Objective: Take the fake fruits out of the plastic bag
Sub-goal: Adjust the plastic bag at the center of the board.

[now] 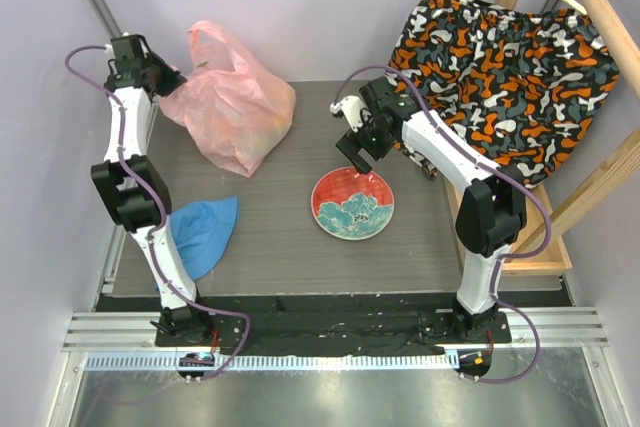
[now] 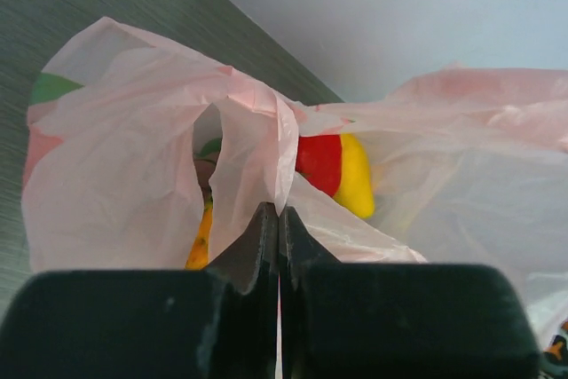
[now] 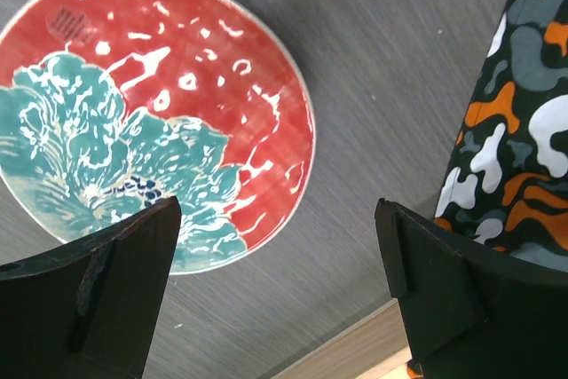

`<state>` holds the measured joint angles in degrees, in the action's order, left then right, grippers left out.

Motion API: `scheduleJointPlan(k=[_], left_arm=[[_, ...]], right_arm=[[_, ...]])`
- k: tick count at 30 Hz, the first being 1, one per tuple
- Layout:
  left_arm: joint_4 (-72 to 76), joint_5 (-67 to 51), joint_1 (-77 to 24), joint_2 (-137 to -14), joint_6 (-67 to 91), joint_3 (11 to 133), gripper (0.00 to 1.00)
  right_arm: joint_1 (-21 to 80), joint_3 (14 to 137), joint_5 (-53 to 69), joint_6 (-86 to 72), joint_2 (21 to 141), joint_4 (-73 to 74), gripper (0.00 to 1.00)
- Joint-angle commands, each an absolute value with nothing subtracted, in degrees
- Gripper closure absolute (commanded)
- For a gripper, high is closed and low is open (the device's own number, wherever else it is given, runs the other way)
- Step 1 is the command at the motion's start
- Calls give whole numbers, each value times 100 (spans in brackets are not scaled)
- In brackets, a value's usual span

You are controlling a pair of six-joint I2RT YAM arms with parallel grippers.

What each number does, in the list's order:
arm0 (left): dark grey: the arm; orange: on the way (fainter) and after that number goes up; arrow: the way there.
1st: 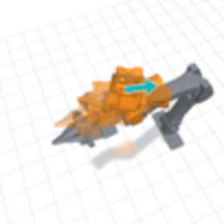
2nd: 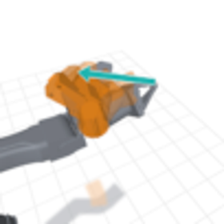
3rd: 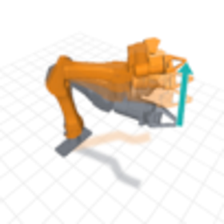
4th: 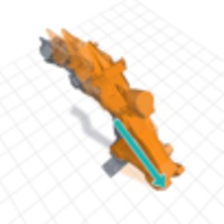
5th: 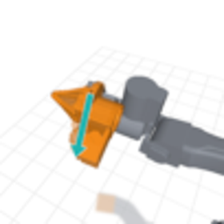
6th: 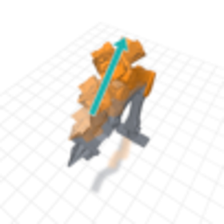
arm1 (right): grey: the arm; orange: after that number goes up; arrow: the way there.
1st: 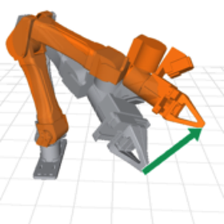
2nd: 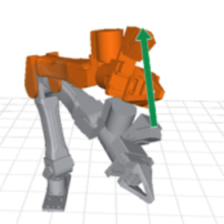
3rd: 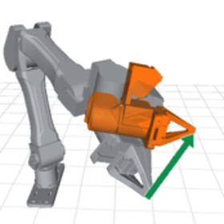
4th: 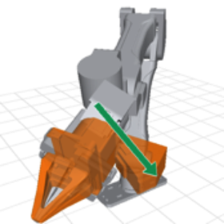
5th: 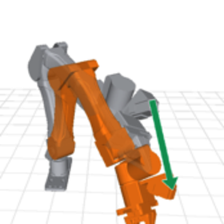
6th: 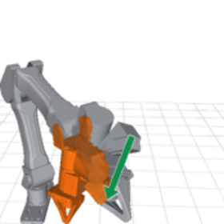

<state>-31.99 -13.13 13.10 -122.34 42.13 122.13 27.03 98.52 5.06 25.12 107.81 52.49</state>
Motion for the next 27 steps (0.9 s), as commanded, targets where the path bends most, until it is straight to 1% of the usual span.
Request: scheduleJointPlan(k=[1,2,4,6,7,9,10,12,13,15,16,19,21,23,25,27], left_arm=[[-3164,-1651,1327,-11734,3648,12120,100],[-3155,-2061,1327,-11638,3587,12094,100],[-3234,-2459,1336,-11269,3393,12085,100],[-3366,-2994,1318,-10935,3183,11998,100],[-3532,-3119,1327,-10533,3095,11701,100],[-3743,-3339,1327,-10040,2814,11252,100],[-3979,-3375,1327,-9506,2743,10641,100],[-4104,-3497,1336,-8950,2611,9857,100],[-4183,-3533,1336,-8295,2567,9026,100],[-4210,-3437,1327,-7589,2549,8126,100],[-4193,-3367,1327,-6950,2540,7329,100],[-4411,-3199,1353,-5928,2470,6332,100],[-4622,-3173,1441,-5670,2382,5970,100],[-4728,-3042,1441,-5485,2137,5828,100],[-4764,-2945,1450,-5388,2109,5626,100],[-4729,-2971,1459,-5248,2197,5398,100]], right_arm=[[2725,10388,589,2461,10898,5265,0],[2716,10432,571,2452,10907,5230,0],[2698,10720,528,2426,10951,5177,1],[2611,11072,789,2312,11004,5159,1],[2576,11474,939,2277,11021,5116,1],[2575,11881,1281,2145,11126,4993,1],[2575,12283,1440,2101,11170,4896,1],[2593,12663,1974,1969,11389,4861,0],[2610,12987,2082,1882,11486,4826,0],[2689,13235,2319,1610,11592,4729,0],[2724,13402,2399,1530,11671,4537,0],[3110,13903,2522,1529,11899,4359,0],[3504,14132,2592,1721,12005,4281,0],[3795,14011,2479,1837,12015,4027,0],[4112,13756,2452,1732,12015,3465,0],[4305,13938,2365,1531,12268,3148,0]])
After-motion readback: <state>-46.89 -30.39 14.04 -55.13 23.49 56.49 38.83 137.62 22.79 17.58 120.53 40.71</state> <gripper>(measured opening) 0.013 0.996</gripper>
